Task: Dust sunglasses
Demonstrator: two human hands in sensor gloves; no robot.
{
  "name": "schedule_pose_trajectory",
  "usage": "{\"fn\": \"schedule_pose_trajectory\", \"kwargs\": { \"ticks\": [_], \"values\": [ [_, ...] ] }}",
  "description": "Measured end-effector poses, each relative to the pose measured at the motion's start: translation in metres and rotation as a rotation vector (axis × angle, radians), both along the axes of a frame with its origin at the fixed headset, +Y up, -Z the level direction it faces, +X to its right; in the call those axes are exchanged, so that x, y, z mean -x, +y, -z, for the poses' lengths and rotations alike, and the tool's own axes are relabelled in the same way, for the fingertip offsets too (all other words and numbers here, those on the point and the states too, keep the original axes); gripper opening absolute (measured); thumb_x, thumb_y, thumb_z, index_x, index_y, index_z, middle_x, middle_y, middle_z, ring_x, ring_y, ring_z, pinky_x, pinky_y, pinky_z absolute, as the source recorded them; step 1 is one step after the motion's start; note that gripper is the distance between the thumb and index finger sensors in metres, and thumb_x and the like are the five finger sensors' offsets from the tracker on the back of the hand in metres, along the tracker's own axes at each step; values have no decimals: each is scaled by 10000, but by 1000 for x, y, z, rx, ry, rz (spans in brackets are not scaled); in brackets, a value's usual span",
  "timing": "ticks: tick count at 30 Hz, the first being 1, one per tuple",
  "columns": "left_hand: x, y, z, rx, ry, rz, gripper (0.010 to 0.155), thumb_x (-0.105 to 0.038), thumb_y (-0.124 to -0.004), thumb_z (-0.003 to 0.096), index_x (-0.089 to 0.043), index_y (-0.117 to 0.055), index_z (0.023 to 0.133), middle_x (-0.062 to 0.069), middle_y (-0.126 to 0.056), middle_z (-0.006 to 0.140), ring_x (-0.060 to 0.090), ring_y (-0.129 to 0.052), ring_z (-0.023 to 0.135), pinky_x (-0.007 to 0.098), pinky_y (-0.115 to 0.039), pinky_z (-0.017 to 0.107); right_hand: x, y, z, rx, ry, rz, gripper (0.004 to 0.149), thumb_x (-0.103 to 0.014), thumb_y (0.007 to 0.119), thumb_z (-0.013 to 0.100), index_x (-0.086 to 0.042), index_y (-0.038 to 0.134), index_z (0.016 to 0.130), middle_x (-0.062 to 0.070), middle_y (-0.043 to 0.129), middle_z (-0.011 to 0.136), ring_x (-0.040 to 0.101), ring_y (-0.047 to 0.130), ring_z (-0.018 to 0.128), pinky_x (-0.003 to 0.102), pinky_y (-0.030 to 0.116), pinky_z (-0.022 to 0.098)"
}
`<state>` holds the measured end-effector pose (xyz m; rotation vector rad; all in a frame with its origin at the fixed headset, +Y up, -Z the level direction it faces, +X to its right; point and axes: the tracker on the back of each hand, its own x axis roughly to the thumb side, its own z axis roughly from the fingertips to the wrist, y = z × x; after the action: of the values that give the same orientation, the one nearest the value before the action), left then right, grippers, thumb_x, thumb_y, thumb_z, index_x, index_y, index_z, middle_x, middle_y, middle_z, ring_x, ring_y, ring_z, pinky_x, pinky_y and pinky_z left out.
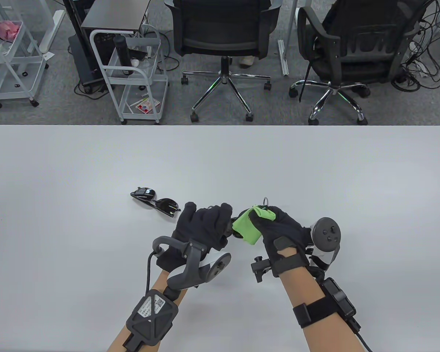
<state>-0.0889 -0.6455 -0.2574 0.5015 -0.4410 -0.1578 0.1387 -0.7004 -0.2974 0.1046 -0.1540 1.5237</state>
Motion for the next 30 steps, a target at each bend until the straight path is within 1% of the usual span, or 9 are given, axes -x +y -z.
{"fn": "schedule_pose_trajectory", "kwargs": {
  "ticks": [4, 7, 14, 16, 18, 22, 25, 28, 30],
  "values": [
    [7, 3, 0, 11, 4, -68, 931, -655, -931, 254, -321, -575, 1047, -127, -801, 966, 87, -989, 793, 476, -690, 755, 13, -7, 4, 17, 199, 166, 531, -498, 783, 461, -150, 841, 859, 64, 961, 810, 273, 1015, 690, 571, 722, 602],
    [12, 5, 3, 33, 16, -134, 938, -673, -914, 246, -309, -582, 1044, -119, -813, 956, 81, -1006, 769, 469, -704, 749, 25, -9, 2, 15, 242, 98, 595, -509, 785, 457, -133, 783, 917, 87, 908, 890, 312, 973, 771, 592, 698, 613],
    [10, 8, -2, 38, -12, -189, 951, -692, -908, 231, -301, -593, 1039, -113, -827, 936, 76, -1018, 732, 462, -713, 744, 53, -1, -6, -16, 312, -143, 572, -400, 843, 462, -106, 739, 943, 124, 883, 903, 340, 968, 762, 606, 704, 590],
    [8, 7, -3, 11, -18, -125, 955, -692, -917, 225, -306, -596, 1038, -121, -830, 929, 65, -1017, 724, 462, -714, 743, 53, 1, -9, 8, 215, -156, 541, -344, 882, 427, -98, 791, 901, 123, 925, 848, 333, 991, 718, 608, 711, 578],
    [6, 6, -4, 15, -18, -122, 962, -681, -935, 215, -310, -599, 1036, -126, -830, 924, 59, -1017, 715, 463, -713, 744, 52, -1, -10, 51, 211, -137, 491, -319, 913, 402, -87, 844, 829, 100, 967, 759, 327, 1013, 658, 614, 715, 563],
    [-4, 8, -7, 10, -52, -73, 986, -586, -1000, 199, -311, -573, 1044, -134, -812, 939, 33, -1015, 726, 454, -717, 748, 45, -5, -10, 39, 134, -136, 416, -417, 952, 375, -152, 906, 692, 18, 1010, 620, 266, 1050, 590, 590, 746, 557],
    [-2, 9, -6, 55, -71, -130, 980, -548, -1018, 197, -310, -580, 1041, -137, -820, 933, 9, -1026, 690, 446, -717, 753, 40, -4, -7, 5, 147, -166, 421, -478, 940, 381, -163, 929, 660, 1, 1026, 574, 238, 1070, 539, 575, 759, 558],
    [0, 10, -5, 55, -72, -118, 972, -556, -1023, 188, -323, -601, 1033, -146, -833, 923, -3, -1034, 660, 442, -718, 753, 43, -5, -8, 19, 163, -133, 412, -442, 919, 391, -147, 931, 679, 23, 1026, 593, 261, 1058, 550, 588, 744, 565],
    [5, 11, -3, 31, -48, -111, 969, -555, -1030, 177, -337, -612, 1024, -152, -842, 913, -12, -1045, 649, 435, -727, 748, 48, -9, -8, 47, 246, -62, 428, -348, 904, 403, -139, 895, 776, 49, 992, 706, 297, 1013, 652, 610, 709, 583]
  ]
}}
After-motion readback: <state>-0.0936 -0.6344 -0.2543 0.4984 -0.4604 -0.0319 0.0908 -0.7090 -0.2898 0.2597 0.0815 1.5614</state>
